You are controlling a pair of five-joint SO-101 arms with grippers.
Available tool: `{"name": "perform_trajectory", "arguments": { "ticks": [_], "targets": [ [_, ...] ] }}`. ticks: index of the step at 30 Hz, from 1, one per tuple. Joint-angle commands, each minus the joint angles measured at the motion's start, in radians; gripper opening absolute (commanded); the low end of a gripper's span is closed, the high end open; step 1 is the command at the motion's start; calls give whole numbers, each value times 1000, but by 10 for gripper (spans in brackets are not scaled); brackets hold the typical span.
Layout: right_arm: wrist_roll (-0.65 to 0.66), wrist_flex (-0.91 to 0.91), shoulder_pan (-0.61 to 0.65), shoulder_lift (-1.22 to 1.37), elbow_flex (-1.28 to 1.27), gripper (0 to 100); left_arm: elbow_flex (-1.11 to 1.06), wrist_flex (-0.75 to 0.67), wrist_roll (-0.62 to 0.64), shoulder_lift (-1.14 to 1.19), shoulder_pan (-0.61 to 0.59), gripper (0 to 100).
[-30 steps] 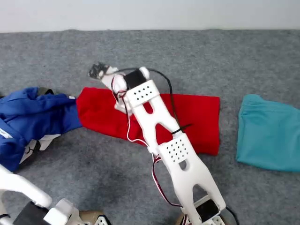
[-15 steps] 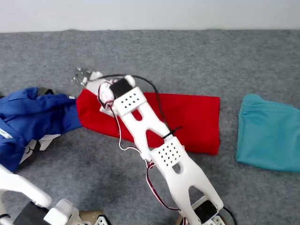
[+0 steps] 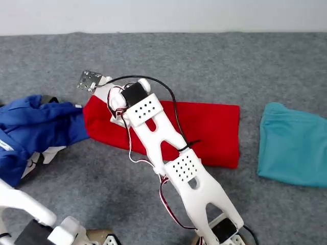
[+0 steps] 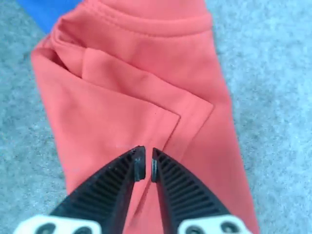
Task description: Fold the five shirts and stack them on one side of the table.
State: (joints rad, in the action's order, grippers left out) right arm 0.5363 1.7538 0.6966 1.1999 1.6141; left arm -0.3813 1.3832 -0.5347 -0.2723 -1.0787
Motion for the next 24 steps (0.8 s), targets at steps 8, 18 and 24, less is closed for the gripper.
{"name": "perform_trajectory", "arguments": {
  "ticks": [8, 18, 24],
  "targets": [
    [-195, 47, -156, -302, -198, 32, 7, -9, -11, -46, -3, 14],
    [-525, 42, -354, -725, -824, 10, 4, -6, -11, -46, -5, 14],
    [-651, 41, -498, -823, -977, 9, 4, -6, -11, -46, -2, 14]
  ]
}}
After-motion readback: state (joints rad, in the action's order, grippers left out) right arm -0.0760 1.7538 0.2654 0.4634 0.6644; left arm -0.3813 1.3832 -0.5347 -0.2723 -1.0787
